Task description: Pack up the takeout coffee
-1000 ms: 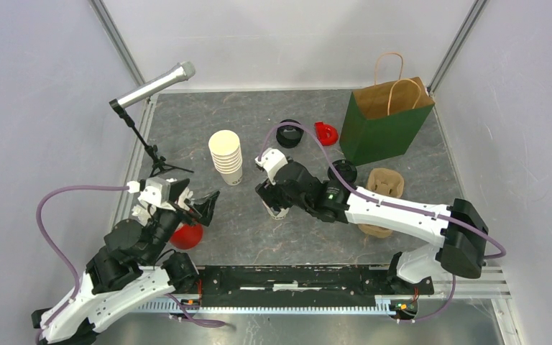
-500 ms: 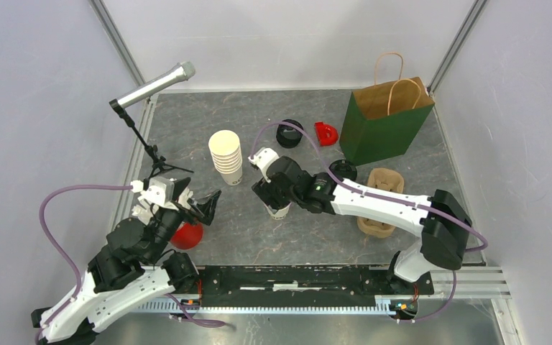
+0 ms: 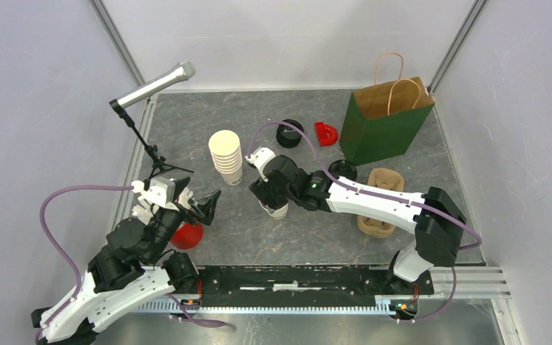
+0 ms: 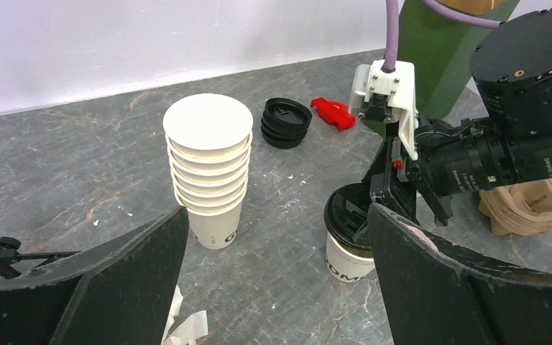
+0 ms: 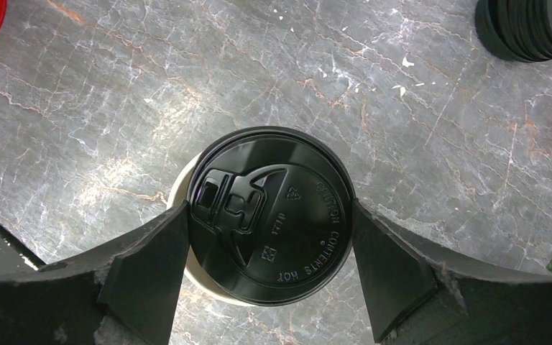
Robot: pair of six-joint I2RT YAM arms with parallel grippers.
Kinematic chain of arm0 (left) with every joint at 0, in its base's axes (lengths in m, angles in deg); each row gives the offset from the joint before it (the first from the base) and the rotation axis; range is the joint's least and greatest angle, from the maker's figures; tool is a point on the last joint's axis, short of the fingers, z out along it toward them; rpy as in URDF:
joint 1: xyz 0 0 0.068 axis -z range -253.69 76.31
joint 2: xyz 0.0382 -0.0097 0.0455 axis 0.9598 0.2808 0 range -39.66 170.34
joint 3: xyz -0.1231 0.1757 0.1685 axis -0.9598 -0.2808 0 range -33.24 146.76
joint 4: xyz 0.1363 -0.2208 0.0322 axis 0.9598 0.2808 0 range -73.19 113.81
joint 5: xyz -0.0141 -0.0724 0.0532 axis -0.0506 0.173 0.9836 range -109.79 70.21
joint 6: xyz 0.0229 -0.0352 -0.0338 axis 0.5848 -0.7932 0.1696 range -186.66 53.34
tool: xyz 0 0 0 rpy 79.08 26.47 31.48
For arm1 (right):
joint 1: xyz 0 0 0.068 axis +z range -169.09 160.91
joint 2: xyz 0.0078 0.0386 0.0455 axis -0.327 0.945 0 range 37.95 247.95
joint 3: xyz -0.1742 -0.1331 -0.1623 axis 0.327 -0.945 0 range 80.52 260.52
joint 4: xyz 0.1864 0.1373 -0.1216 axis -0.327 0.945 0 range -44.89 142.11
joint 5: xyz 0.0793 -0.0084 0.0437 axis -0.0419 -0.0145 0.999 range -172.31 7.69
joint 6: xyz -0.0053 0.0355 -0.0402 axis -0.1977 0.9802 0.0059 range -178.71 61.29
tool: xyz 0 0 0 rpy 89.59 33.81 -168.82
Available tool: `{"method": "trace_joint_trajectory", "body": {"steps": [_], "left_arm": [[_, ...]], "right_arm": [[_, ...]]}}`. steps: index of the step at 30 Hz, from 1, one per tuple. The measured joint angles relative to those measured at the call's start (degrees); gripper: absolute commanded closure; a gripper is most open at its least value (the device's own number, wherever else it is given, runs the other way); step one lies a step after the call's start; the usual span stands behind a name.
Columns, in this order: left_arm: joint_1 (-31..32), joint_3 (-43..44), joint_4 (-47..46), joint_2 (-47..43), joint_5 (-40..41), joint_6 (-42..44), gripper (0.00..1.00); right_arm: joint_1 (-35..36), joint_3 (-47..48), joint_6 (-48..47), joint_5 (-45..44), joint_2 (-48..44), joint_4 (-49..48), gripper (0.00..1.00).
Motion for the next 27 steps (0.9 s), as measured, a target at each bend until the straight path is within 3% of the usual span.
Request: {"method": "trace_joint_trajectory", "body": {"steps": [27], "left_arm": [[0.0, 0.0, 0.0, 0.0, 0.0, 0.0, 0.00]], "right_arm": [[-0.5, 0.0, -0.2, 1.6, -2.9, 2.8, 0.15]]}}
